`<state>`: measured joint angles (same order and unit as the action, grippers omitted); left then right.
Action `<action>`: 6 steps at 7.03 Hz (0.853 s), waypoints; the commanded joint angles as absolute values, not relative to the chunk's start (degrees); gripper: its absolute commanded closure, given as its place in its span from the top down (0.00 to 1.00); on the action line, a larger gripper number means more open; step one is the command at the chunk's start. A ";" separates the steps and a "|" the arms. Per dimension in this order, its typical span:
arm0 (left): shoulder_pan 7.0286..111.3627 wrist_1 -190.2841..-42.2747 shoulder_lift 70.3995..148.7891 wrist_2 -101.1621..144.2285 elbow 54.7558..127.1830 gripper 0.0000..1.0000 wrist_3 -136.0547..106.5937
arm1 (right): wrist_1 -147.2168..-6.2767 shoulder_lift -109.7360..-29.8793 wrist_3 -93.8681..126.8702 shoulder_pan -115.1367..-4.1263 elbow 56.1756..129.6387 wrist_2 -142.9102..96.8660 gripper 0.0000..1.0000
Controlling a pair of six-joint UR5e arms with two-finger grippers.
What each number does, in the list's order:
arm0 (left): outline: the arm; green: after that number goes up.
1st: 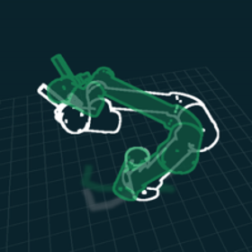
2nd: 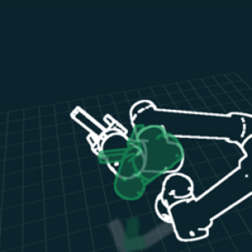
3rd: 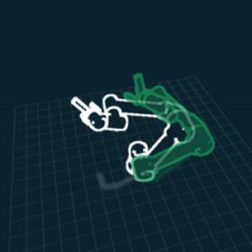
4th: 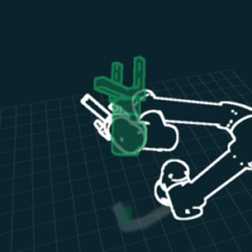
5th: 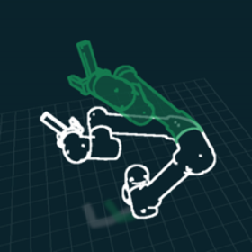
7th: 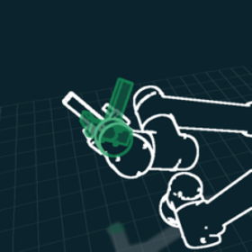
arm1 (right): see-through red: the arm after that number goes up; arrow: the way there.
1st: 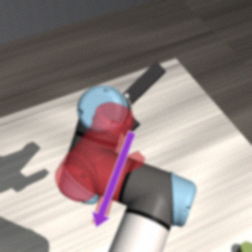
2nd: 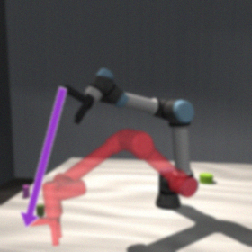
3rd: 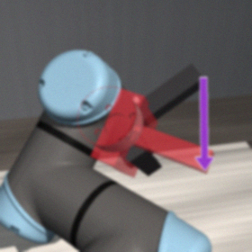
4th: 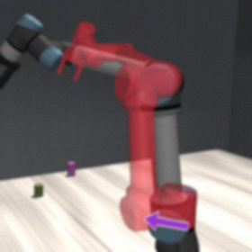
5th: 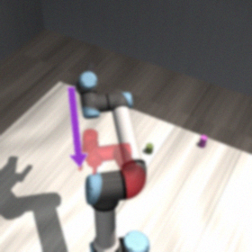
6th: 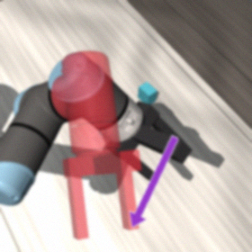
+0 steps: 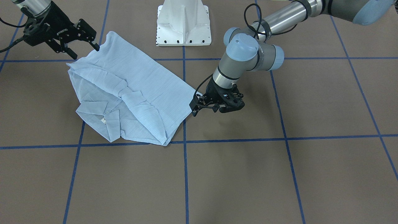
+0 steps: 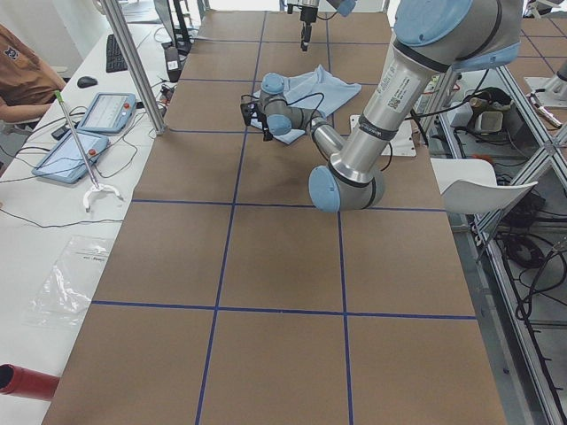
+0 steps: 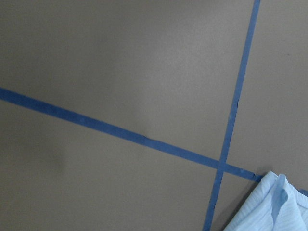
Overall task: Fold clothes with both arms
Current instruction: 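Release with the right gripper while the left gripper reaches the shirt's corner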
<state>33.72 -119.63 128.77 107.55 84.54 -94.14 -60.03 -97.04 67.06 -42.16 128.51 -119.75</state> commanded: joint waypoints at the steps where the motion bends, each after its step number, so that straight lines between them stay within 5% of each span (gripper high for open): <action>1: 32.43 -117.00 129.28 105.91 84.46 0.99 -94.75 | -60.03 -96.60 67.06 -43.76 128.50 -119.97 1.00; 6: 27.33 -116.46 128.41 105.91 85.69 0.96 -94.57 | -60.03 -96.06 66.97 -44.38 128.32 -120.06 1.00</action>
<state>27.81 -116.49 128.58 105.80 85.05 -94.58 -60.03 -96.07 67.04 -44.25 128.30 -119.99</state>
